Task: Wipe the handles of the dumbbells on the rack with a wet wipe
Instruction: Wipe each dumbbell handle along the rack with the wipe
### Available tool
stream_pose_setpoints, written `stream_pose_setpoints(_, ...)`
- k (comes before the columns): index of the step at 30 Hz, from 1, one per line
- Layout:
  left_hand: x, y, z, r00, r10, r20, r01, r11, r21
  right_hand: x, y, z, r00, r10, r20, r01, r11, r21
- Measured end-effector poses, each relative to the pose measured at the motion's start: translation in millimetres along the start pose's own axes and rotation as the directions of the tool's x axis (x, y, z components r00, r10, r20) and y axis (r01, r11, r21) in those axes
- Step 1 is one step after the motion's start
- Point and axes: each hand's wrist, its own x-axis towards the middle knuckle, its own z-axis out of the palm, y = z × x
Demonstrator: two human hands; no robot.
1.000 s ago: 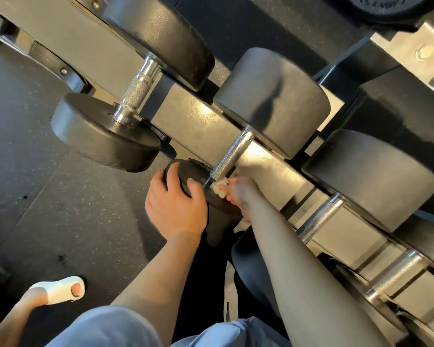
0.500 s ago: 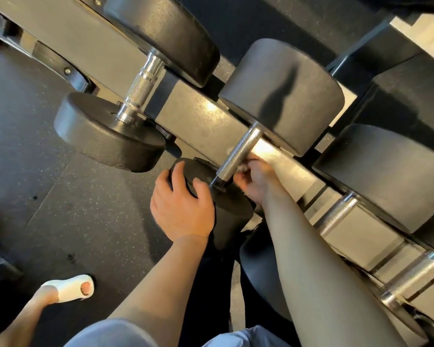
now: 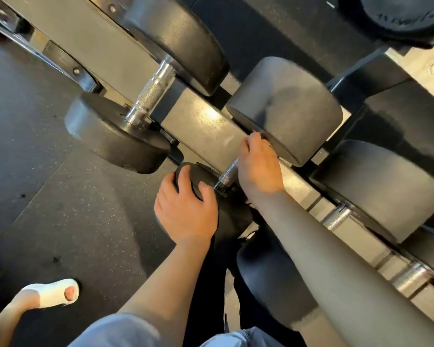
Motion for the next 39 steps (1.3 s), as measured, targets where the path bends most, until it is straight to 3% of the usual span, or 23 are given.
stream_pose_setpoints(3,0.4,-1.4,-0.8,1.0,0.001,0.005,-0.001,1.0,0.005,-5.0,-17.8,-5.8,0.962,-0.137,0.236,0.143,0.99,-0.007)
stream_pose_setpoints(5,-0.4,-2.4,-1.0,1.0,0.001,0.001,-0.001,1.0,0.009,-10.4,-28.3,-7.2,0.844,-0.32,0.43,0.354,0.935,0.001)
stream_pose_setpoints(7,-2.4,-1.5,-2.3,1.0,0.014,-0.001,-0.014,1.0,0.001,-8.2,-27.9,-18.5,0.776,-0.338,0.533,0.398,0.918,0.004)
stream_pose_setpoints(10,-2.0,-0.2,-2.9,1.0,0.013,-0.015,-0.013,1.0,0.002,14.2,-21.9,-27.7,0.847,-0.262,0.463,0.409,0.876,-0.254)
stream_pose_setpoints(12,-1.1,0.8,-3.0,1.0,0.004,-0.007,-0.004,1.0,0.008,26.7,-17.2,-27.8,0.911,-0.17,0.375,0.327,0.851,-0.41)
stream_pose_setpoints(16,-1.9,2.7,-2.5,1.0,0.005,0.001,-0.005,1.0,0.023,32.5,-15.5,-16.7,0.938,-0.094,0.334,0.273,0.795,-0.541)
stream_pose_setpoints(19,-0.7,0.9,-1.1,1.0,0.015,-0.012,-0.015,0.999,0.029,32.1,-18.1,-14.9,0.908,-0.161,0.387,0.325,0.855,-0.406)
stream_pose_setpoints(23,-0.6,-0.3,-0.8,1.0,0.004,-0.008,-0.004,1.0,0.011,4.1,-31.2,-20.3,0.698,-0.417,0.582,0.525,0.851,-0.021)
stream_pose_setpoints(27,-0.3,-1.3,1.4,0.999,0.011,-0.033,-0.01,1.0,0.012,-6.1,-25.7,-14.6,0.808,-0.328,0.489,0.459,0.871,-0.175)
stream_pose_setpoints(31,-0.2,2.0,-0.4,1.0,0.01,-0.018,-0.01,1.0,0.018,0.9,6.4,-23.5,0.947,-0.141,0.288,0.209,0.953,-0.22)
stream_pose_setpoints(34,-0.3,2.7,-1.4,1.0,0.002,-0.002,-0.002,1.0,0.019,0.3,16.9,-19.4,0.984,-0.074,0.163,0.092,0.99,-0.106)
stream_pose_setpoints(36,0.3,2.3,-1.5,1.0,0.0,-0.002,0.0,1.0,0.019,-5.9,12.8,-7.2,0.988,-0.002,0.157,-0.012,0.996,0.091)
stream_pose_setpoints(39,0.0,1.0,-2.3,1.0,0.005,0.014,-0.005,1.0,0.021,-26.3,5.6,14.3,0.951,-0.147,0.27,0.058,0.949,0.311)
